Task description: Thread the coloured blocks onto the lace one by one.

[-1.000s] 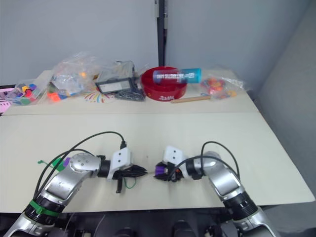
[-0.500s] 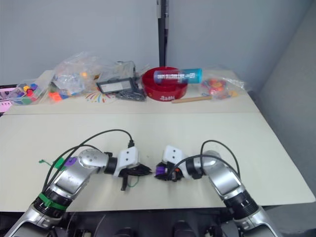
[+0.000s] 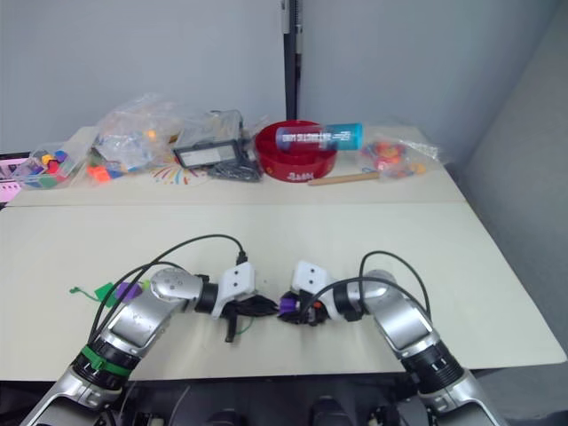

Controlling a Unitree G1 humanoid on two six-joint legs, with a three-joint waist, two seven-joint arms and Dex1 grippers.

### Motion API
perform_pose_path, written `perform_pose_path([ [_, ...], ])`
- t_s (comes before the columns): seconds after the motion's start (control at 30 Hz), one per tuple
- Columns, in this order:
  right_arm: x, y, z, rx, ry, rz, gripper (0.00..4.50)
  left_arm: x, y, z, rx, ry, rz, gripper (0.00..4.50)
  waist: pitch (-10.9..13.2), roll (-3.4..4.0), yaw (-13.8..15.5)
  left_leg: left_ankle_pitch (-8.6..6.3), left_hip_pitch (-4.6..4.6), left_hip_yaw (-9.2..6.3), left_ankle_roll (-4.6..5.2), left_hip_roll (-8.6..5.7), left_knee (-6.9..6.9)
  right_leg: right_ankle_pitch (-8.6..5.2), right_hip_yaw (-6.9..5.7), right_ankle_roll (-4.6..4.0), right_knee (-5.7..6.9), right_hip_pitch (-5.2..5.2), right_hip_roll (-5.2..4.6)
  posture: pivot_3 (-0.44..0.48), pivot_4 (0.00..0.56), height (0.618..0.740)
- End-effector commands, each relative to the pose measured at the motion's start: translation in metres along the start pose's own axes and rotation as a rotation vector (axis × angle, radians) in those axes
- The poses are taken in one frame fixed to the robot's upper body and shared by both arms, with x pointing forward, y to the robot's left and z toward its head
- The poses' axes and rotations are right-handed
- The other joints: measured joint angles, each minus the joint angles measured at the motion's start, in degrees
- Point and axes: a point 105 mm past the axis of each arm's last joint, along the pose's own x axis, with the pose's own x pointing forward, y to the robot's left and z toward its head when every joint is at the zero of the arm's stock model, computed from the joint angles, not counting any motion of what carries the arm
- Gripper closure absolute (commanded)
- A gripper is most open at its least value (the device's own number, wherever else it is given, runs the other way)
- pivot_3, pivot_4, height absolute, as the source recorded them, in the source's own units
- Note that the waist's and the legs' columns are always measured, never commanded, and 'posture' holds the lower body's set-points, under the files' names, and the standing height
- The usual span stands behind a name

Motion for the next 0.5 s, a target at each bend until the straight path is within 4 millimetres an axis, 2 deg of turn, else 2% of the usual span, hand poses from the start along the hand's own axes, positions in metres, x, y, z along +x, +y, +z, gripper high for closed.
perform_pose_path([
  [0.03,0.01,0.009,-0.002,0.022,-0.009,0.024,3.04,-0.021,0.004,0.025,0.038,-0.087,0.021,3.18,0.0,0.0,-0.3,0.0,0.01,0.0,0.0,0.0,0.0,0.0,0.0,0.0,0.01,0.0,0.01,0.0,0.15,0.731],
  [0.1,0.009,0.009,-0.002,0.025,-0.009,0.02,3.04,-0.027,0.003,0.024,0.017,-0.091,0.023,2.54,0.0,0.01,-0.6,0.0,0.03,-0.01,0.0,0.05,0.0,0.0,0.0,0.0,0.02,-0.01,0.05,0.0,0.15,0.731],
  [0.37,0.008,0.008,-0.005,0.036,-0.009,0.011,3.04,-0.04,-0.004,0.021,-0.078,-0.122,0.033,2.51,0.0,0.0,-0.9,0.0,0.05,-0.01,0.0,0.05,-0.01,0.0,0.0,0.0,0.02,0.01,0.05,0.0,0.15,0.731],
  [0.5,0.007,0.008,-0.005,0.039,-0.009,0.008,3.04,-0.051,-0.004,-0.002,-0.091,-0.06,0.073,2.51,0.0,0.01,-1.2,0.0,0.07,-0.01,0.0,0.05,-0.03,0.0,0.0,0.0,0.01,0.01,0.05,0.0,0.15,0.731],
])
